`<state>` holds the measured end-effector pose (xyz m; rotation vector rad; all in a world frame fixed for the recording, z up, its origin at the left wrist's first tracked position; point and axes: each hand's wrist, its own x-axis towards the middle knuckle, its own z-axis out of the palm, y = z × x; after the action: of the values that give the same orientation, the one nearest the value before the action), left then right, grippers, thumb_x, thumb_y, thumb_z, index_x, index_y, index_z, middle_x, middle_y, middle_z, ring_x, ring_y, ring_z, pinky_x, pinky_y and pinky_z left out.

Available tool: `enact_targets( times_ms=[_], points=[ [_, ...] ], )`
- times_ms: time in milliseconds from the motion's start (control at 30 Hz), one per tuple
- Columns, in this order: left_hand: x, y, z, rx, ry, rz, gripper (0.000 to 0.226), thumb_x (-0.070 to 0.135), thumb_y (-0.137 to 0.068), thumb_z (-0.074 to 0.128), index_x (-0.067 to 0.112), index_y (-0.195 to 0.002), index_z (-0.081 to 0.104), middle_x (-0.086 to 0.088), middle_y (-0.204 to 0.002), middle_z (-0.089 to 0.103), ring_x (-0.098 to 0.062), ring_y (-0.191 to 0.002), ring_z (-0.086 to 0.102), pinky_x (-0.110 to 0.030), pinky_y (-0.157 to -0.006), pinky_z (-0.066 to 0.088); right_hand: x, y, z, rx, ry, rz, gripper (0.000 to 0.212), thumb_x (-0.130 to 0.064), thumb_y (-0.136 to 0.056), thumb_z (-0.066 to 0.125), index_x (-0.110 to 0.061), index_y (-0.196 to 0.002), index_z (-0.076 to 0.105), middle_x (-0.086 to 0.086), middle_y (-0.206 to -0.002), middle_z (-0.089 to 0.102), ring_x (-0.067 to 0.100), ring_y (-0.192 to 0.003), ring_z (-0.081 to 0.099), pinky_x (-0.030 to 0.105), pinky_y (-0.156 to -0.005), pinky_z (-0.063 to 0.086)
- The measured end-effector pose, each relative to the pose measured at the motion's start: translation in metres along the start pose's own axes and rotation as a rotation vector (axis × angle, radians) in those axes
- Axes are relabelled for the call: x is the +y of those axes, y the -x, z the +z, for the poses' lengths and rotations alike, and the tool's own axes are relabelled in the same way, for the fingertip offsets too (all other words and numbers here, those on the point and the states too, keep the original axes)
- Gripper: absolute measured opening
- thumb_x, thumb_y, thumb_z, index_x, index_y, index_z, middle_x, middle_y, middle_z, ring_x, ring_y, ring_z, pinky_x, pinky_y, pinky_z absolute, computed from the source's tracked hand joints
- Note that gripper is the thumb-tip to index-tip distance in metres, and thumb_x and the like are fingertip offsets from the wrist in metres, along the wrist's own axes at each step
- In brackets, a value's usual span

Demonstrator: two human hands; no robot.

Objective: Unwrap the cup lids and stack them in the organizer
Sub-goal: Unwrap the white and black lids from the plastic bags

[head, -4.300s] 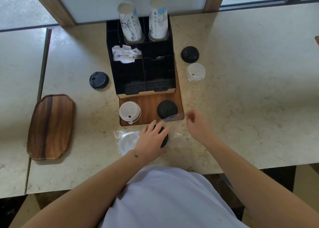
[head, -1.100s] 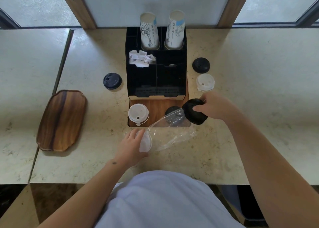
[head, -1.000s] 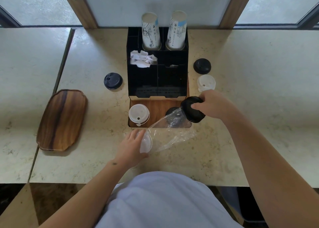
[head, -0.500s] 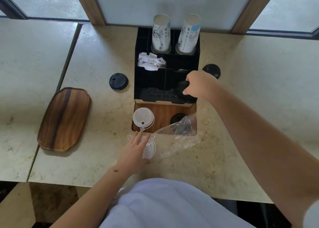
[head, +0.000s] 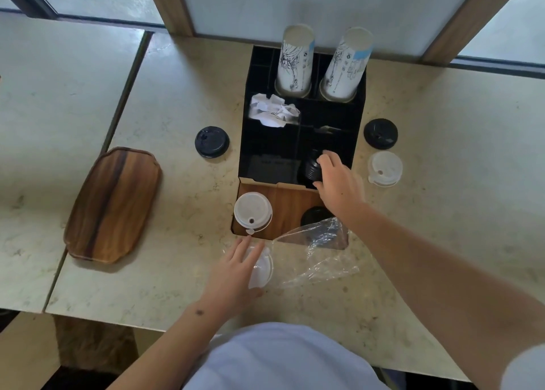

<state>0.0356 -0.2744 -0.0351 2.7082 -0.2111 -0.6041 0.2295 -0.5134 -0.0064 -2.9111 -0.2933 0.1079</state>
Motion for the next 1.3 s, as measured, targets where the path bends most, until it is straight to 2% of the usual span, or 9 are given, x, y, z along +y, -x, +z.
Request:
enact_targets(
  times_ms=[100, 300, 700, 867, 967, 1067, 1167, 1233, 1300],
  points=[
    [0.000, 0.000, 0.000, 0.005, 0.012, -0.002, 0.106, 0.054, -0.073, 0.083, 0.029, -0.159, 0.025, -0.005, -0.167, 0.025, -0.029, -0.153, 0.022, -0.045, -0.114, 0.039, 0.002, -0.001, 0.007, -0.040, 0.008, -0.008, 0.052, -0.029, -0.088, 0.079, -0.015, -0.129, 0.052, 0.005, -0.141, 0.059, 0.023, -0.080, 0.071, 0.038, -0.066, 0.062],
    [0.001, 0.001, -0.001, 0.011, 0.017, 0.001, 0.106, 0.052, -0.069, 0.086, 0.027, -0.157, 0.031, -0.007, -0.164, 0.031, -0.031, -0.150, 0.028, -0.047, -0.109, 0.045, 0.007, -0.007, 0.010, -0.093, 0.063, -0.065, 0.068, -0.037, -0.096, 0.068, -0.022, -0.156, 0.039, 0.000, -0.163, 0.038, 0.028, -0.092, 0.075, 0.040, -0.074, 0.063],
    [0.003, 0.001, -0.003, -0.003, 0.026, -0.016, 0.105, 0.050, -0.072, 0.086, 0.031, -0.157, 0.026, -0.005, -0.166, 0.027, -0.031, -0.150, 0.026, -0.048, -0.108, 0.045, 0.012, -0.002, 0.017, -0.177, 0.084, -0.047, 0.047, -0.017, -0.106, 0.054, -0.021, -0.152, 0.047, -0.001, -0.159, 0.045, 0.028, -0.102, 0.073, 0.043, -0.081, 0.062],
    [0.005, 0.001, -0.005, -0.018, 0.032, -0.009, 0.102, 0.049, -0.076, 0.083, 0.032, -0.158, 0.024, -0.005, -0.169, 0.019, -0.031, -0.153, 0.020, -0.048, -0.114, 0.039, 0.002, -0.035, -0.032, -0.410, 0.102, -0.053, 0.041, -0.007, -0.095, 0.058, -0.020, -0.133, 0.066, 0.011, -0.125, 0.070, 0.030, -0.103, 0.070, 0.042, -0.084, 0.060],
    [0.005, 0.000, -0.006, -0.031, 0.019, -0.013, 0.104, 0.046, -0.075, 0.084, 0.032, -0.158, 0.023, -0.005, -0.169, 0.016, -0.031, -0.153, 0.018, -0.048, -0.113, 0.040, -0.005, -0.056, -0.074, -0.635, -0.019, 0.049, 0.018, -0.011, -0.089, 0.067, -0.013, -0.105, 0.076, 0.006, -0.092, 0.077, 0.018, -0.074, 0.072, 0.029, -0.061, 0.057],
    [0.006, -0.001, -0.006, -0.012, 0.019, -0.010, 0.105, 0.045, -0.072, 0.087, 0.031, -0.156, 0.026, -0.007, -0.168, 0.021, -0.032, -0.151, 0.023, -0.047, -0.109, 0.044, -0.003, -0.038, -0.098, -0.727, -0.046, 0.136, 0.002, -0.009, -0.085, 0.073, -0.009, -0.086, 0.075, 0.002, -0.071, 0.075, 0.009, -0.052, 0.068, 0.020, -0.044, 0.048],
    [0.008, -0.001, -0.007, -0.013, 0.009, 0.002, 0.104, 0.047, -0.072, 0.087, 0.032, -0.155, 0.027, -0.008, -0.168, 0.021, -0.033, -0.151, 0.025, -0.048, -0.108, 0.044, 0.017, 0.008, -0.099, -0.857, -0.046, 0.224, 0.011, -0.006, -0.085, 0.074, -0.006, -0.075, 0.071, 0.002, -0.063, 0.073, 0.010, -0.046, 0.065, 0.020, -0.044, 0.049],
    [0.009, -0.001, -0.007, -0.004, 0.017, 0.001, 0.105, 0.048, -0.071, 0.087, 0.031, -0.156, 0.027, -0.008, -0.168, 0.022, -0.033, -0.151, 0.024, -0.049, -0.108, 0.044, 0.029, 0.039, -0.088, -0.987, -0.146, 0.261, 0.016, -0.004, -0.090, 0.066, -0.002, -0.075, 0.071, 0.006, -0.070, 0.070, 0.013, -0.055, 0.064, 0.020, -0.054, 0.054],
    [0.008, -0.001, -0.007, -0.008, 0.032, 0.010, 0.105, 0.048, -0.072, 0.087, 0.031, -0.156, 0.027, -0.007, -0.167, 0.022, -0.032, -0.151, 0.023, -0.050, -0.109, 0.043, 0.037, 0.064, -0.072, -0.948, -0.217, 0.272, 0.016, -0.002, -0.093, 0.060, -0.003, -0.085, 0.074, 0.009, -0.081, 0.071, 0.012, -0.064, 0.064, 0.017, -0.060, 0.054]
  ],
)
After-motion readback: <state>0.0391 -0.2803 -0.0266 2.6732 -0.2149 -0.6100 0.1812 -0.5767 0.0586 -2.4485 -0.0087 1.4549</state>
